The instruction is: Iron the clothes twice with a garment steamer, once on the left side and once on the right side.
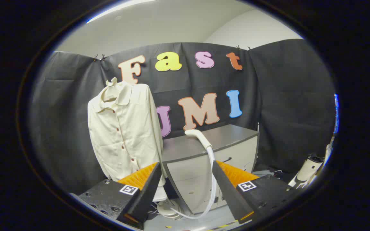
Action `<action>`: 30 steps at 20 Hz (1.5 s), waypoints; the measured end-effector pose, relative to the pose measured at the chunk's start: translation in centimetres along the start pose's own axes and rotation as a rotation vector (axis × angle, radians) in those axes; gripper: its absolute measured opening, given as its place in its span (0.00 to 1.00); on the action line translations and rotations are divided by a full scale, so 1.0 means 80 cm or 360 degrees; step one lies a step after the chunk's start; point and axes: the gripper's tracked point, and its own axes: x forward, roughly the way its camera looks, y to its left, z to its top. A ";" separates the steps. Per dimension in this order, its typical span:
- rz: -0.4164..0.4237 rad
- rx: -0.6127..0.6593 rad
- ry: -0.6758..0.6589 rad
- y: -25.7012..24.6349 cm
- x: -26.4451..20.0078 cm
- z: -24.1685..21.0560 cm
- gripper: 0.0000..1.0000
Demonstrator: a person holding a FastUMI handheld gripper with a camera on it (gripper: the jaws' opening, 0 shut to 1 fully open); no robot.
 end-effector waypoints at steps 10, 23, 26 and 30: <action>0.0109 -0.0054 0.0003 0.007 0.020 0.006 0.97; 0.0288 -0.0076 0.0029 -0.047 0.088 0.036 0.97; 0.0312 -0.0051 0.0056 -0.059 0.120 0.043 0.97; 0.0334 -0.0039 0.0123 -0.075 0.179 0.054 0.97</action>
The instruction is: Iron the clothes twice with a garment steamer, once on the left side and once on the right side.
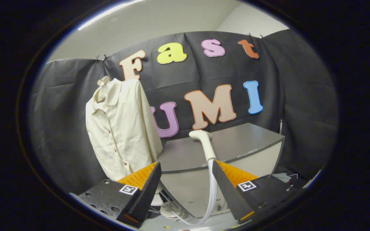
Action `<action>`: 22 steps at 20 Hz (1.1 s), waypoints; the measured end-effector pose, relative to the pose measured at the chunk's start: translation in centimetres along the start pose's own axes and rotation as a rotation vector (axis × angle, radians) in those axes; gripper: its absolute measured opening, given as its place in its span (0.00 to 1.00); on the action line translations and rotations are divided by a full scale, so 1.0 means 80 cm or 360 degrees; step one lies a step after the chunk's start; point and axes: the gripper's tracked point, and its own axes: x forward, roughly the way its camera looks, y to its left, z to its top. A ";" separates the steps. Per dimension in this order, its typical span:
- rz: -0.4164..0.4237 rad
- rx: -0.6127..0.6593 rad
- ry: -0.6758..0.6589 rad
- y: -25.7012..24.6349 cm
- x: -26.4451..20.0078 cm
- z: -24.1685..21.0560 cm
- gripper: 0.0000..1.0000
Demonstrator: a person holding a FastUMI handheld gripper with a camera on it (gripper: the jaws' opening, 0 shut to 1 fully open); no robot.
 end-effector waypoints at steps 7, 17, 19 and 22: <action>-0.0019 0.0051 0.0145 -0.048 0.116 0.015 0.97; -0.0033 -0.0071 0.0520 -0.066 0.255 0.056 0.87; -0.0045 -0.0057 0.0584 -0.062 0.279 0.063 0.87; -0.0085 -0.0055 0.0737 -0.068 0.309 0.061 0.87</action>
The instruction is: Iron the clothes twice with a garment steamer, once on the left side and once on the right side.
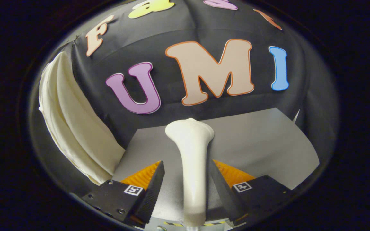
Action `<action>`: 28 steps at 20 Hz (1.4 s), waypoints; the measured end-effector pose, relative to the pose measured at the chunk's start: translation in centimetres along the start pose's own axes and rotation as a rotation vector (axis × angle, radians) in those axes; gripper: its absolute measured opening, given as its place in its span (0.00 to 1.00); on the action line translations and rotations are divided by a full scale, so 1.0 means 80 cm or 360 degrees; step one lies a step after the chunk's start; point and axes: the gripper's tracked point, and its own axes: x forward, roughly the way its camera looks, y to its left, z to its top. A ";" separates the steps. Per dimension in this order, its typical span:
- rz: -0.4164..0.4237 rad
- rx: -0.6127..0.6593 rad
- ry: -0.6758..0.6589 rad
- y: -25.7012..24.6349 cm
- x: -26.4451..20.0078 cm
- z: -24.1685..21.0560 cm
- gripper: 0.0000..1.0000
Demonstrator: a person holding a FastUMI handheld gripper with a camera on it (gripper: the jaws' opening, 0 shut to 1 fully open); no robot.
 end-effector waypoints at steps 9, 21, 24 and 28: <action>-0.0035 0.0035 0.0278 -0.013 0.040 0.002 0.56; -0.0042 0.0089 -0.0257 -0.012 -0.047 0.024 0.41; -0.0068 0.0044 -0.0374 -0.003 -0.077 0.019 0.38; -0.0144 0.0046 -0.0407 0.016 -0.115 -0.008 0.38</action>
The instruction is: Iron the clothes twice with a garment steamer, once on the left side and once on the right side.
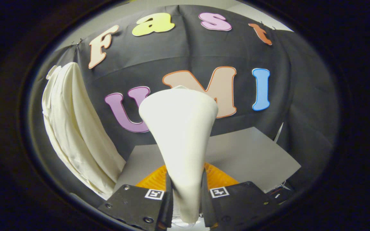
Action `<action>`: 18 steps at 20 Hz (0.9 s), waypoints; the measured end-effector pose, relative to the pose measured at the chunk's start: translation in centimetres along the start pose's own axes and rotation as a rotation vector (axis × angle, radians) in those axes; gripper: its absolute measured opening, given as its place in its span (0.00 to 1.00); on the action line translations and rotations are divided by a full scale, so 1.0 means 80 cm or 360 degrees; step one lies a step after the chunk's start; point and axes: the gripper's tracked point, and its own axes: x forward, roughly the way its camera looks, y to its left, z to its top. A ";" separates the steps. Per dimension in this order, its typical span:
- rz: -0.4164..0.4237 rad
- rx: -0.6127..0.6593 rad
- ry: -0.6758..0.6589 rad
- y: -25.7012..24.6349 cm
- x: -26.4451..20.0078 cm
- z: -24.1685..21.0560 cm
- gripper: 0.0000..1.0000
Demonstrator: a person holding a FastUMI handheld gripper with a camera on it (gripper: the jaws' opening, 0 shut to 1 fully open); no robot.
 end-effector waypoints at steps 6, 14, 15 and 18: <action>-0.0027 -0.0007 -0.0080 0.062 -0.077 -0.012 0.37; 0.0097 -0.0057 -0.0198 0.211 -0.172 -0.008 0.37; 0.0105 -0.0076 -0.0200 0.233 -0.177 -0.010 0.37; 0.0145 -0.0124 -0.0242 0.306 -0.195 -0.012 0.37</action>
